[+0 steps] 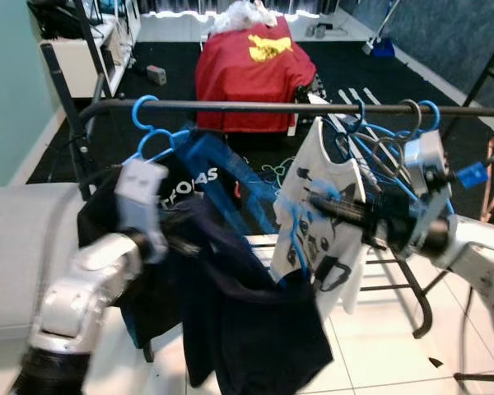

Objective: Hang hanger

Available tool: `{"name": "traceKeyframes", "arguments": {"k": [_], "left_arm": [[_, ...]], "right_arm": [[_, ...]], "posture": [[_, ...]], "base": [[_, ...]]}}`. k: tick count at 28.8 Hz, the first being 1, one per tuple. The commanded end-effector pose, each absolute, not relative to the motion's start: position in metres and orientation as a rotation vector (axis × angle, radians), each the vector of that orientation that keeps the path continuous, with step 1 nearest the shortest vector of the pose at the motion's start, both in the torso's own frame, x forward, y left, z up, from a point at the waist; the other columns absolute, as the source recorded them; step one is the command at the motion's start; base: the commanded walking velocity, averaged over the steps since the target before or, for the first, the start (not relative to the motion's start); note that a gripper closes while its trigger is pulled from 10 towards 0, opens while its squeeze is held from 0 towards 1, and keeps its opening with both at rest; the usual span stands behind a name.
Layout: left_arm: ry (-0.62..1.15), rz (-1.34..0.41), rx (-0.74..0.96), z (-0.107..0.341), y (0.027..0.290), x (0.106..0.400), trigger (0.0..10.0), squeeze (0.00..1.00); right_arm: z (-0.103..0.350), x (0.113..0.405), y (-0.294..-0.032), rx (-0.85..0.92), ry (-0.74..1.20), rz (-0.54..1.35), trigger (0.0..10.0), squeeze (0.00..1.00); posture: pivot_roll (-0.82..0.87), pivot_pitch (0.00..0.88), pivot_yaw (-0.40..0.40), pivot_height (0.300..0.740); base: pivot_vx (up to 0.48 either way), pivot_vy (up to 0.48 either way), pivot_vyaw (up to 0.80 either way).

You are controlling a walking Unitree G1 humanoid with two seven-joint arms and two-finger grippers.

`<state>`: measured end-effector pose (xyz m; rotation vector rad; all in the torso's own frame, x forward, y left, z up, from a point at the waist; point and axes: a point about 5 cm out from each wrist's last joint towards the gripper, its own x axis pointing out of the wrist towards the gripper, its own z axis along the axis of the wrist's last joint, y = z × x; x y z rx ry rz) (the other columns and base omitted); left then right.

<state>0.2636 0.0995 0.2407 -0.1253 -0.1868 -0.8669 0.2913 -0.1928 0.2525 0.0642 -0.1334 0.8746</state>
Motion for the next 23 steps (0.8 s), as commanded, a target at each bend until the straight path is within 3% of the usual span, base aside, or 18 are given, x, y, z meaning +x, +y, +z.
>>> {"name": "traceKeyframes", "arguments": {"k": [1, 5, 7, 10, 12, 18, 23], "left_arm": [[-0.219, -0.952, -0.131, 0.249, 0.092, 0.252, 0.0, 0.0], [-0.216, -0.987, -0.125, 0.249, 0.086, 0.248, 0.0, 0.0], [-0.127, -1.024, 0.025, 0.227, 0.068, 0.242, 0.0, 0.0], [-0.081, -1.013, 0.087, 0.215, 0.066, 0.242, 0.0, 0.0], [-0.016, -0.986, 0.165, 0.203, 0.072, 0.242, 0.0, 0.0], [0.031, -0.908, 0.123, 0.197, 0.085, 0.246, 0.0, 0.0], [0.15, -0.77, 0.125, 0.177, 0.115, 0.243, 0.0, 0.0]], "right_arm": [[0.255, 0.296, -0.198, 0.059, -0.176, 0.797, 0.0, 0.0], [0.255, 0.297, -0.198, 0.063, -0.189, 0.78, 0.0, 0.0], [0.257, 0.303, -0.186, 0.012, -0.245, 0.744, 0.0, 0.0], [0.253, 0.304, -0.18, -0.034, -0.212, 0.743, 0.0, 0.0], [0.239, 0.313, -0.179, -0.069, -0.12, 0.677, 0.0, 0.0], [0.231, 0.324, -0.18, -0.048, -0.051, 0.61, 0.0, 0.0], [0.194, 0.317, -0.166, 0.014, 0.27, 0.679, 0.0, 0.0]], "posture": [[-0.04, 0.076, -0.028, 0.74], [-0.04, 0.076, -0.028, 0.74], [-0.05, 0.065, -0.026, 0.74], [-0.05, 0.064, -0.023, 0.74], [-0.05, 0.061, -0.024, 0.74], [-0.04, 0.051, -0.017, 0.74], [-0.03, 0.059, -0.033, 0.74]], "base": [[0.0, 0.0, 0.0], [0.0, 0.0, 0.0], [0.0, 0.0, 0.0], [0.0, 0.0, 0.0], [0.0, 0.0, 0.0], [0.0, 0.0, 0.0], [0.0, 0.0, 0.0]]}}
